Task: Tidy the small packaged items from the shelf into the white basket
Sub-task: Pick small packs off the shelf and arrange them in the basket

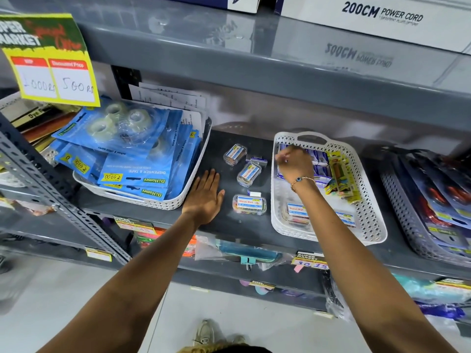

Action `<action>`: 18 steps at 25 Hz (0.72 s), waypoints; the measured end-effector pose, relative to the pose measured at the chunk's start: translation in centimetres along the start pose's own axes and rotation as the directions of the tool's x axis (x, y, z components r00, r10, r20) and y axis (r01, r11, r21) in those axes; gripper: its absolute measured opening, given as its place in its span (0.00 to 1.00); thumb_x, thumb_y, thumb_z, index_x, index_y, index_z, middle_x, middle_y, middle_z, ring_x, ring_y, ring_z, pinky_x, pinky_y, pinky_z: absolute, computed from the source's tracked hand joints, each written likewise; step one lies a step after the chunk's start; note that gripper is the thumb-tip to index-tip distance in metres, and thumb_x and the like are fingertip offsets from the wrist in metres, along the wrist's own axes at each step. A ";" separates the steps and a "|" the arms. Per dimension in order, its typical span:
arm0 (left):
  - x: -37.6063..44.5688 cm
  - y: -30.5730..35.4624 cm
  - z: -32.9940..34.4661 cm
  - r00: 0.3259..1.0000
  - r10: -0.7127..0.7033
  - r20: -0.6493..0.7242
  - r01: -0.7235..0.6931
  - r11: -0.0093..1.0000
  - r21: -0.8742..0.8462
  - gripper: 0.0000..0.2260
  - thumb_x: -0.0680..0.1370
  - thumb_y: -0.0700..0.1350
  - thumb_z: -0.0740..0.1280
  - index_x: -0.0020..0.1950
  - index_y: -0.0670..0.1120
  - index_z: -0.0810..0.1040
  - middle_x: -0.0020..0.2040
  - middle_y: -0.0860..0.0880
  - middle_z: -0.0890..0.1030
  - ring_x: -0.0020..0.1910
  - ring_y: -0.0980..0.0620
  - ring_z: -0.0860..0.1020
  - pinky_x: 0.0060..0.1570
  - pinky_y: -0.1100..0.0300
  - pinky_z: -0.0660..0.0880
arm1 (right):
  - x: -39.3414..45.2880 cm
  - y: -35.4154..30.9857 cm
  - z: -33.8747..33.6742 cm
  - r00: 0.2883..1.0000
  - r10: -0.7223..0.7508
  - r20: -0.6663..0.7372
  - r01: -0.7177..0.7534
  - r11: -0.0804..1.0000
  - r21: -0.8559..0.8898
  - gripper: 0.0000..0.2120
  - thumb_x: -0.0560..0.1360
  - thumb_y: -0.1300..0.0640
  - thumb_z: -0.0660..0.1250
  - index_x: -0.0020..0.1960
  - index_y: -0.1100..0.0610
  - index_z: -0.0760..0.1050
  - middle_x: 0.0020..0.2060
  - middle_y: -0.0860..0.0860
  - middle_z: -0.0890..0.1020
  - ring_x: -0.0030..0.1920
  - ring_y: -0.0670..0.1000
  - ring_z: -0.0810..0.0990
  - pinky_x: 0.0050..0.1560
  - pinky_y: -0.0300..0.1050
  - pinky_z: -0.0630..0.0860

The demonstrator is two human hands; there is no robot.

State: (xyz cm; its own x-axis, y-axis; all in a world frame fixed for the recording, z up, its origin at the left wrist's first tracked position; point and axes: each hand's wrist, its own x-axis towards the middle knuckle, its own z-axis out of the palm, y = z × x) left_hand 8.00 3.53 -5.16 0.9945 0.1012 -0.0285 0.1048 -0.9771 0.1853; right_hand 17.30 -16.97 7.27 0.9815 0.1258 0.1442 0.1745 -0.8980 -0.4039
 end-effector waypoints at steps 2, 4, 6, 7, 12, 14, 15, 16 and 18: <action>0.0 0.1 -0.1 1.000 -0.012 0.016 0.012 1.000 0.027 0.27 0.82 0.54 0.44 0.78 0.44 0.43 0.80 0.47 0.44 0.78 0.50 0.42 0.76 0.54 0.40 | -1.2 -2.8 0.8 0.965 -0.114 0.234 0.139 0.986 -0.094 0.13 0.76 0.55 0.61 0.41 0.63 0.78 0.39 0.60 0.83 0.38 0.57 0.80 0.41 0.42 0.71; -0.1 0.2 -0.2 0.999 -0.024 0.033 0.024 0.999 0.029 0.27 0.82 0.54 0.43 0.78 0.44 0.42 0.80 0.47 0.43 0.78 0.50 0.42 0.76 0.54 0.40 | -2.0 -4.6 2.4 0.926 -0.132 0.354 0.203 0.964 -0.172 0.16 0.75 0.51 0.64 0.53 0.63 0.78 0.52 0.61 0.82 0.51 0.60 0.81 0.47 0.46 0.75; -0.1 0.2 -0.3 0.999 -0.029 0.044 0.028 0.999 0.018 0.27 0.82 0.53 0.43 0.78 0.43 0.43 0.80 0.47 0.43 0.78 0.50 0.42 0.76 0.54 0.40 | -2.5 -5.1 3.8 0.916 -0.100 0.387 0.203 0.951 -0.234 0.19 0.74 0.50 0.65 0.59 0.62 0.76 0.59 0.60 0.79 0.59 0.60 0.78 0.55 0.47 0.76; -0.1 0.2 -0.3 0.999 -0.028 0.047 0.027 1.000 0.015 0.27 0.82 0.53 0.43 0.78 0.43 0.42 0.80 0.47 0.43 0.78 0.50 0.42 0.76 0.54 0.40 | -2.6 -5.1 4.0 0.911 -0.082 0.403 0.201 0.944 -0.261 0.20 0.74 0.51 0.66 0.61 0.62 0.74 0.61 0.60 0.79 0.60 0.60 0.77 0.57 0.47 0.75; 0.0 0.3 -0.4 0.999 -0.029 0.043 0.028 1.000 0.013 0.27 0.82 0.54 0.44 0.78 0.44 0.43 0.80 0.47 0.44 0.78 0.50 0.42 0.75 0.55 0.39 | -2.8 -5.0 4.1 0.912 -0.086 0.400 0.222 0.925 -0.308 0.22 0.73 0.56 0.69 0.64 0.64 0.71 0.63 0.61 0.77 0.63 0.61 0.76 0.61 0.49 0.74; 0.0 0.3 -0.2 0.999 -0.030 0.039 0.029 0.999 0.020 0.27 0.82 0.54 0.44 0.78 0.44 0.43 0.80 0.47 0.44 0.78 0.50 0.42 0.75 0.55 0.39 | -3.0 -4.9 4.2 0.914 -0.099 0.394 0.234 0.921 -0.312 0.22 0.73 0.55 0.69 0.64 0.63 0.71 0.63 0.60 0.77 0.63 0.61 0.76 0.61 0.50 0.74; 0.0 0.3 -0.2 0.999 -0.030 0.038 0.030 0.999 0.023 0.27 0.82 0.54 0.44 0.78 0.44 0.42 0.80 0.47 0.44 0.78 0.50 0.42 0.76 0.55 0.39 | -3.1 -4.9 4.1 0.912 -0.100 0.397 0.238 0.919 -0.314 0.23 0.73 0.54 0.69 0.65 0.63 0.71 0.63 0.60 0.77 0.63 0.60 0.75 0.61 0.50 0.73; 0.0 0.2 -0.2 0.999 -0.031 0.038 0.030 0.999 0.022 0.27 0.82 0.54 0.44 0.78 0.44 0.42 0.80 0.47 0.43 0.78 0.50 0.42 0.76 0.55 0.39 | -3.0 -4.9 4.2 0.909 -0.099 0.405 0.237 0.922 -0.308 0.24 0.73 0.53 0.69 0.65 0.63 0.70 0.63 0.60 0.76 0.63 0.60 0.75 0.62 0.49 0.73; 0.0 0.2 -0.2 0.999 -0.033 0.043 0.032 0.999 0.021 0.27 0.82 0.54 0.43 0.78 0.44 0.42 0.80 0.47 0.43 0.78 0.50 0.42 0.76 0.54 0.40 | -2.9 -4.8 4.2 0.913 -0.095 0.398 0.216 0.937 -0.274 0.22 0.73 0.54 0.70 0.64 0.63 0.72 0.62 0.61 0.77 0.62 0.60 0.76 0.61 0.48 0.73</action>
State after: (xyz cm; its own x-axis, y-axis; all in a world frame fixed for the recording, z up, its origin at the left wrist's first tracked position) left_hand 8.06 3.34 -4.91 0.9892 0.1252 -0.0768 0.1363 -0.9770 0.1637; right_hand 14.00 -11.30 5.00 0.9105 0.3675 -0.1894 0.3545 -0.9297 -0.1000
